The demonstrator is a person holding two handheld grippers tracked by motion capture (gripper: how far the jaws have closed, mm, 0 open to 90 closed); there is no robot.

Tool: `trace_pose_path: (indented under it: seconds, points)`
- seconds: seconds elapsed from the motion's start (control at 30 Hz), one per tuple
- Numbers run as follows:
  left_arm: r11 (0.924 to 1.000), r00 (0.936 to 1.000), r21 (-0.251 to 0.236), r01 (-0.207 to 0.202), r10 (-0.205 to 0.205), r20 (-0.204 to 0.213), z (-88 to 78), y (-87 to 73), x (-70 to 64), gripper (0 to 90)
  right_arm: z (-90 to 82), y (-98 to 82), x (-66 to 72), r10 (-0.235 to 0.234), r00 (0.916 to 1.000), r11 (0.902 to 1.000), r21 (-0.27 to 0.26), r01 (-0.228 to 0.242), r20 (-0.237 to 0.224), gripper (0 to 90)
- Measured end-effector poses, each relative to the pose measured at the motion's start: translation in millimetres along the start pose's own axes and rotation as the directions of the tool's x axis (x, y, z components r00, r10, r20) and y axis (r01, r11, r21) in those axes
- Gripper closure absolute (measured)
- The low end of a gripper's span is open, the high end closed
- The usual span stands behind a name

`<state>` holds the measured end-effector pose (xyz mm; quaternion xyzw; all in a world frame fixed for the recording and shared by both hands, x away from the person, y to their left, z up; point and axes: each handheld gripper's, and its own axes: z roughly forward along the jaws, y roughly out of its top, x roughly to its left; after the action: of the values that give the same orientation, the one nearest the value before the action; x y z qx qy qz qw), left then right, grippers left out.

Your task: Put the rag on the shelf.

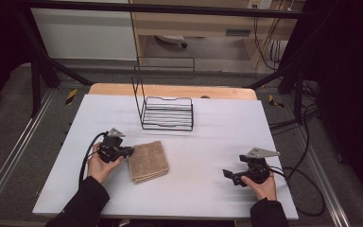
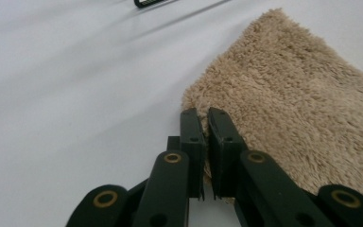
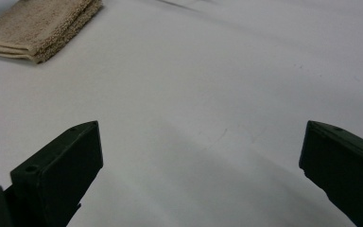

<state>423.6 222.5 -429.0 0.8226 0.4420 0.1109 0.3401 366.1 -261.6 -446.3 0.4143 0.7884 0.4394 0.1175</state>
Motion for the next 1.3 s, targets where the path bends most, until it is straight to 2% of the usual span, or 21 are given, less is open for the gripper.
trace_pose_path:
  seconds: [0.1, 0.27, 0.6, 0.7, 1.0, 1.1, 1.2, 1.3]
  points:
    - [0.9995, 0.9996, -0.010, 0.029, -0.029, -0.006, -8.6, -6.2, -0.7, 85.3, 0.4, 0.0, 0.1, -0.002, 1.0000, 1.0000, 0.002, 0.002, 0.000, 0.8]
    - [0.9996, 0.9991, -0.023, 0.017, -0.018, -0.038, -24.2, -15.6, -8.2, 85.3, 0.4, 0.0, 0.0, -0.002, 1.0000, 1.0000, 0.000, 0.002, 0.002, 0.8]
    - [0.9978, 0.9967, -0.037, 0.055, -0.057, -0.057, -44.8, -41.5, -18.3, 85.2, 0.4, 0.0, 0.1, 0.000, 1.0000, 1.0000, 0.001, 0.000, 0.005, 0.8]
    - [0.9964, 0.9955, -0.040, 0.075, -0.077, -0.055, -49.1, -47.7, -19.3, 85.2, 0.3, -0.1, 0.2, 0.002, 1.0000, 1.0000, 0.001, -0.002, 0.005, 0.8]
    - [0.9936, 0.9936, -0.071, 0.088, -0.092, -0.065, -52.3, -59.2, -25.4, 83.7, 0.3, -0.1, 0.1, 0.002, 1.0000, 1.0000, 0.002, -0.002, 0.008, 0.8]
    - [0.9939, 0.9939, -0.078, 0.078, -0.084, -0.071, -51.5, -60.3, -22.3, 75.0, 0.2, -0.1, 0.0, 0.003, 1.0000, 1.0000, -0.001, -0.003, 0.007, 0.8]
    - [0.9948, 0.9949, -0.091, 0.045, -0.053, -0.086, -54.5, -59.5, -18.7, 63.4, 0.3, -0.2, -0.2, 0.000, 1.0000, 1.0000, 0.000, 0.000, 0.009, 0.8]
    - [0.9952, 0.9962, -0.096, 0.019, -0.027, -0.083, -57.0, -55.1, -15.1, 51.8, 0.5, -0.1, -0.3, -0.001, 1.0000, 1.0000, 0.000, 0.001, 0.009, 0.8]
